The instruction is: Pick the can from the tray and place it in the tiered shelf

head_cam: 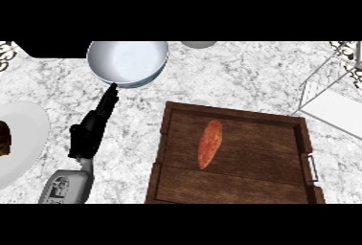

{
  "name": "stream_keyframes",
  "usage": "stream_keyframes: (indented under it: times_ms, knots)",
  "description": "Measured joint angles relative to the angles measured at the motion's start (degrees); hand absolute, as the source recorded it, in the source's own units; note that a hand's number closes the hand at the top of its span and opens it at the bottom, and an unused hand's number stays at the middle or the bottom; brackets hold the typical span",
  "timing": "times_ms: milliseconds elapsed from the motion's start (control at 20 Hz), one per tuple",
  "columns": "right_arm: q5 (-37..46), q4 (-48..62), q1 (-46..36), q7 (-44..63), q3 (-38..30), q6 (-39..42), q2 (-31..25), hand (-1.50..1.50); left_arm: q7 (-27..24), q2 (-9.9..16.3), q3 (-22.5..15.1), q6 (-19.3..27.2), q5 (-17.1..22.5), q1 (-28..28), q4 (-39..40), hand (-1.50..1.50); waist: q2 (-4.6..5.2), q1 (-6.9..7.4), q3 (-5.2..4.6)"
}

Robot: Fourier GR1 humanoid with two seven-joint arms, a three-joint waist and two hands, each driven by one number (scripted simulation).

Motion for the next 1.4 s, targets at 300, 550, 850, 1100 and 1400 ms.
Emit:
stream_keyframes:
  times_ms: [300,550,850,1100,1400]
  knots:
    - [4.7,-0.8,3.2,6.8,-1.3,1.0,-1.8,-1.50,0.0,0.5,0.2,-0.5,0.1,1.5,-1.4,0.00,-0.05,-0.04,-0.05]
    - [1.9,-5.8,6.4,8.9,-2.3,0.1,-0.8,-1.50,0.7,0.4,0.4,-0.5,0.0,1.2,-1.9,0.00,-0.01,-0.14,0.05]
    - [-5.3,-8.7,6.7,8.1,-3.5,-0.5,-1.7,-1.50,0.7,0.3,0.5,-0.5,-0.3,0.6,-1.5,0.00,0.04,-0.14,0.13]
    - [-10.3,-11.8,6.5,8.7,-3.4,1.6,-2.8,-1.50,0.4,-0.4,0.0,-0.2,-0.9,1.2,-1.3,0.00,0.08,-0.17,0.20]
    - [-13.5,-16.3,3.7,11.2,-6.8,-1.2,-4.4,-1.50,0.7,-0.9,-0.1,0.3,-1.3,0.4,-0.7,0.00,0.04,-0.27,0.21]
